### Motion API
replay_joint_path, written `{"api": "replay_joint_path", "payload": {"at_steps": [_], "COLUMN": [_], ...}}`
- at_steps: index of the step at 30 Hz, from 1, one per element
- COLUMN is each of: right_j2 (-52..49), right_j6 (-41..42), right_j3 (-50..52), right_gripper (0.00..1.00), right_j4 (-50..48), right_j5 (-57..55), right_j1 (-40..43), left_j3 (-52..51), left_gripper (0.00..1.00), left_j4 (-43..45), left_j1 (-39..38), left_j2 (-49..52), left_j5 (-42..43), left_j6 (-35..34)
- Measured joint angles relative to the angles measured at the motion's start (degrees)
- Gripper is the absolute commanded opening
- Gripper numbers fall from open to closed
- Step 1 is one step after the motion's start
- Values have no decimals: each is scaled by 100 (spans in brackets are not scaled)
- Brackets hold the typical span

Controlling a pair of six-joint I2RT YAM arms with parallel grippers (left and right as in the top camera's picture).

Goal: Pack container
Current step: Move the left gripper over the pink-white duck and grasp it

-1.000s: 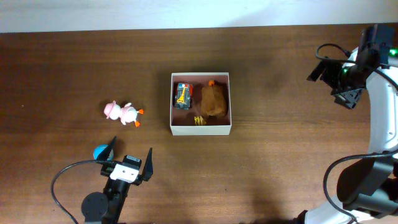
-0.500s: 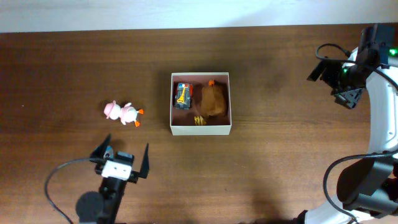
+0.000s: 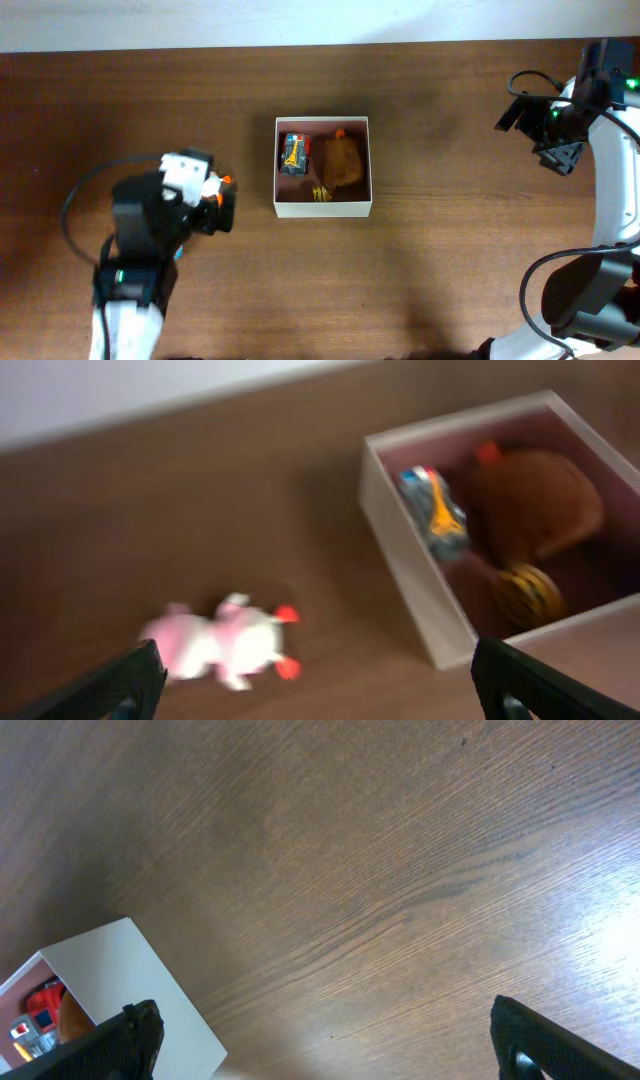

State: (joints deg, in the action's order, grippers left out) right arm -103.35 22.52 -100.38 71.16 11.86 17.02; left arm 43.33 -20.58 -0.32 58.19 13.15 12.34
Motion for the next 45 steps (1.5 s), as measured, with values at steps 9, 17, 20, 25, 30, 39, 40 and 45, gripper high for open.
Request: {"api": "replay_joint_path", "payload": {"at_steps": [9, 17, 20, 25, 30, 39, 40, 45], "right_j2": [0, 0, 0, 0, 0, 0, 0, 0], "right_j6": [-2, 0, -4, -2, 0, 0, 2, -2], "right_j3": [0, 0, 0, 0, 0, 0, 0, 0], "right_gripper": [99, 99, 99, 99, 99, 99, 99, 99], "right_j4": [0, 0, 0, 0, 0, 0, 0, 0], "right_j5": [-2, -2, -2, -2, -2, -2, -2, -2], "right_j1": [0, 0, 0, 0, 0, 0, 0, 0], "left_j3": [153, 153, 153, 153, 153, 153, 153, 153], "left_gripper": [100, 100, 100, 100, 100, 98, 97, 81], "left_j4": [730, 1364, 1399, 1394, 1294, 1377, 1416, 1462], "left_j1": [0, 0, 0, -4, -4, -4, -4, -4], "left_j2": [1943, 2315, 2315, 2315, 2315, 2896, 3042, 3574], "left_j5": [953, 1113, 1121, 643, -374, -1169, -1193, -1244], "left_j6": [-85, -184, -210, -660, -1027, -1141, -1152, -1185]}}
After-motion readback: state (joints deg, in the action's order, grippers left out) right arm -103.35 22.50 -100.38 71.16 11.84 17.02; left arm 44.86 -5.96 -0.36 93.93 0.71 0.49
